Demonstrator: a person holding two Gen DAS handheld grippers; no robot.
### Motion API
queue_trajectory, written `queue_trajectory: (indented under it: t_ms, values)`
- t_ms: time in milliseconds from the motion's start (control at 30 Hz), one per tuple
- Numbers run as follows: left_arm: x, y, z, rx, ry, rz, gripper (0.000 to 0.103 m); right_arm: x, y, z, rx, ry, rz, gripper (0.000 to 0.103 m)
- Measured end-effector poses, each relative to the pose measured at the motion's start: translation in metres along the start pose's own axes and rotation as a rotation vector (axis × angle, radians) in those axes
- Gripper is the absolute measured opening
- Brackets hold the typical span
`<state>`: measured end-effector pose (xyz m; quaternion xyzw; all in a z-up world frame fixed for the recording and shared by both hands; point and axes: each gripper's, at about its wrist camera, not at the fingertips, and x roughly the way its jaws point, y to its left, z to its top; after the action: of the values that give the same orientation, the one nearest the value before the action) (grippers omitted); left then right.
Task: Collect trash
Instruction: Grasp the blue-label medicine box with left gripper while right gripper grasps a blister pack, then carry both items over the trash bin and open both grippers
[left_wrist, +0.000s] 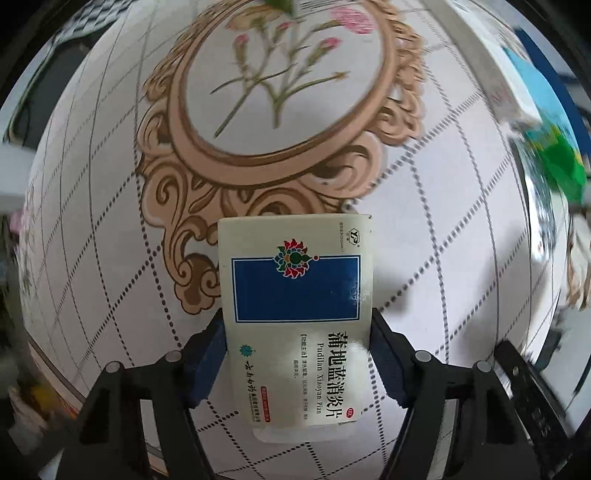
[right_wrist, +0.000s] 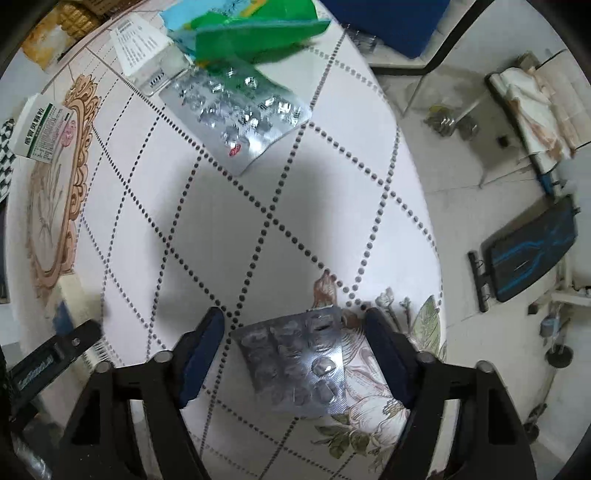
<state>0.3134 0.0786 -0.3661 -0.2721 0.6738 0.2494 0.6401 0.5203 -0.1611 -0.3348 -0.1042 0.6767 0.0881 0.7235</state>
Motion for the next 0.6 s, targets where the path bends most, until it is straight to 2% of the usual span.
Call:
queue_trajectory:
  t_ms: [33, 67, 200, 333, 467, 500, 567, 600]
  values:
    - [-0.002, 0.0, 0.0, 0.024, -0.005, 0.007, 0.069, 0.0, 0.004, -0.002, -0.009, -0.014, -0.024, 0.07]
    - [-0.004, -0.004, -0.003, 0.046, -0.015, 0.02, 0.069, -0.003, 0.009, -0.004, -0.013, -0.029, -0.025, 0.057]
    - [-0.018, -0.023, -0.017, 0.121, -0.072, 0.067, 0.069, -0.001, 0.017, -0.012, -0.043, -0.031, 0.006, 0.058]
    - [-0.047, -0.032, -0.029, 0.184, -0.139, 0.077, 0.069, -0.011, 0.02, -0.025, -0.035, -0.047, 0.051, 0.058]
    - [-0.083, -0.012, -0.046, 0.239, -0.208, 0.069, 0.069, -0.031, 0.022, -0.047, -0.037, -0.07, 0.116, 0.058]
    - [-0.092, -0.022, -0.043, 0.244, -0.22, 0.062, 0.069, -0.036, 0.02, -0.054, -0.037, -0.082, 0.127, 0.058]
    - [-0.109, -0.012, -0.064, 0.25, -0.243, 0.041, 0.069, -0.051, 0.024, -0.07, -0.059, -0.111, 0.142, 0.058]
    - [-0.109, -0.014, -0.062, 0.251, -0.252, 0.032, 0.069, -0.058, 0.027, -0.077, -0.063, -0.121, 0.149, 0.058]
